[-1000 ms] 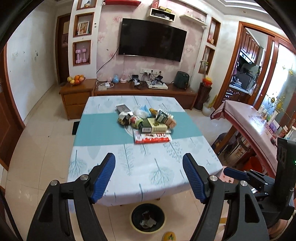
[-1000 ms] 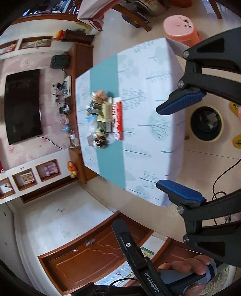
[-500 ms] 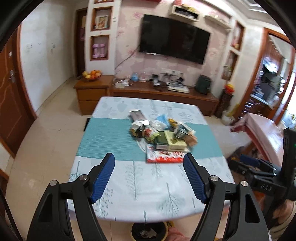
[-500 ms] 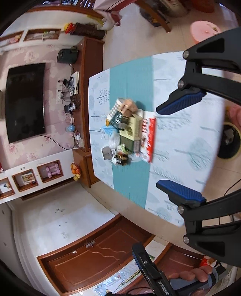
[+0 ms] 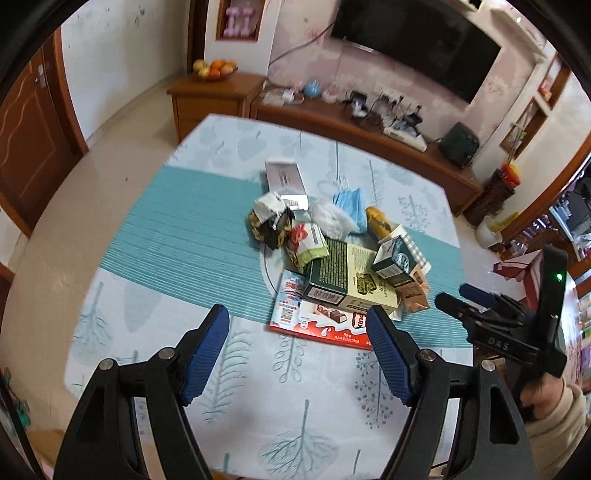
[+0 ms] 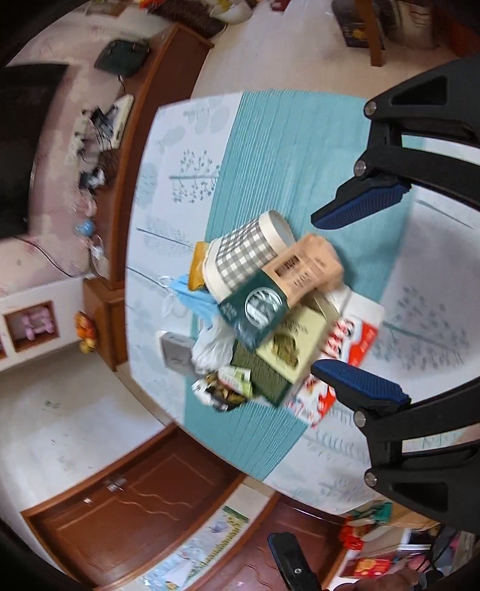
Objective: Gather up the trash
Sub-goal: 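Grasp the green drink carton with the right tool while the left tool grasps the checkered paper cup, then lift the carton and checkered cup off the table with both tools, then lower the carton and cup down to the black bin and release both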
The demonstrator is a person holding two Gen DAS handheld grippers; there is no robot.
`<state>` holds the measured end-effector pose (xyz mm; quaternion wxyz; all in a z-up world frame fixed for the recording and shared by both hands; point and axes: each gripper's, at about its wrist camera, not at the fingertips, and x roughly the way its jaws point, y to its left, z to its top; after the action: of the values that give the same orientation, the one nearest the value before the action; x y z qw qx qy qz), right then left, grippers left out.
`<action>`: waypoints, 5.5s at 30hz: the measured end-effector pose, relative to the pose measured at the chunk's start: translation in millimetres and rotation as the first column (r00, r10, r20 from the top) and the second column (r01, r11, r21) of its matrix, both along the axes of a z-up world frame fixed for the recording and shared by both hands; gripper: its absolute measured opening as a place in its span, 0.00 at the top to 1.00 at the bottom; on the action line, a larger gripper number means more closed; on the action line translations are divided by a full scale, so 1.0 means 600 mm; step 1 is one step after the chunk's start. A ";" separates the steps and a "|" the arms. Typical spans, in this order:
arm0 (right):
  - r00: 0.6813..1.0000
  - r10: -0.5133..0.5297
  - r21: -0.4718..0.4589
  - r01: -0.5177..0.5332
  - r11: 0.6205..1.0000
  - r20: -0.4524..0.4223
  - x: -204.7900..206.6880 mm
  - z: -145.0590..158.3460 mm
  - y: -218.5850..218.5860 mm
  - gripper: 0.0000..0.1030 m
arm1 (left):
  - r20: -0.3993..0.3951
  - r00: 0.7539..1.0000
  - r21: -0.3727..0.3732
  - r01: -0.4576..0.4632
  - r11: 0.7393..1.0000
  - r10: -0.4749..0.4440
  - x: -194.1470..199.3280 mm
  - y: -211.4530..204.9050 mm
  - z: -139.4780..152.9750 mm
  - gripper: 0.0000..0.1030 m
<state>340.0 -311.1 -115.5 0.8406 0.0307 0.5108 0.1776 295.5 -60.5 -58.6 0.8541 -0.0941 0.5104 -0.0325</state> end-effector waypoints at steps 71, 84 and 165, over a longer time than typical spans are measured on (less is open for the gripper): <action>0.922 -0.332 0.163 0.366 0.916 -0.200 0.081 -0.092 -0.213 0.62 | -0.283 0.944 0.017 0.180 0.983 -0.168 0.302 -0.354 -0.195 0.37; 0.920 -0.334 0.223 0.376 0.899 -0.203 -0.056 -0.039 -0.158 0.62 | -0.142 0.947 -0.078 0.279 0.957 -0.287 0.136 -0.281 -0.035 0.37; 0.778 -0.474 0.120 0.562 0.818 -0.412 -0.577 -0.577 0.232 0.35 | -0.146 0.938 0.024 0.321 0.947 -0.315 -0.430 0.140 -0.610 0.29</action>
<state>-6.1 -171.9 -461.5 0.7373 0.3031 0.6037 -0.0117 37.2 23.5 -424.8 0.8016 0.0079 0.5784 -0.1513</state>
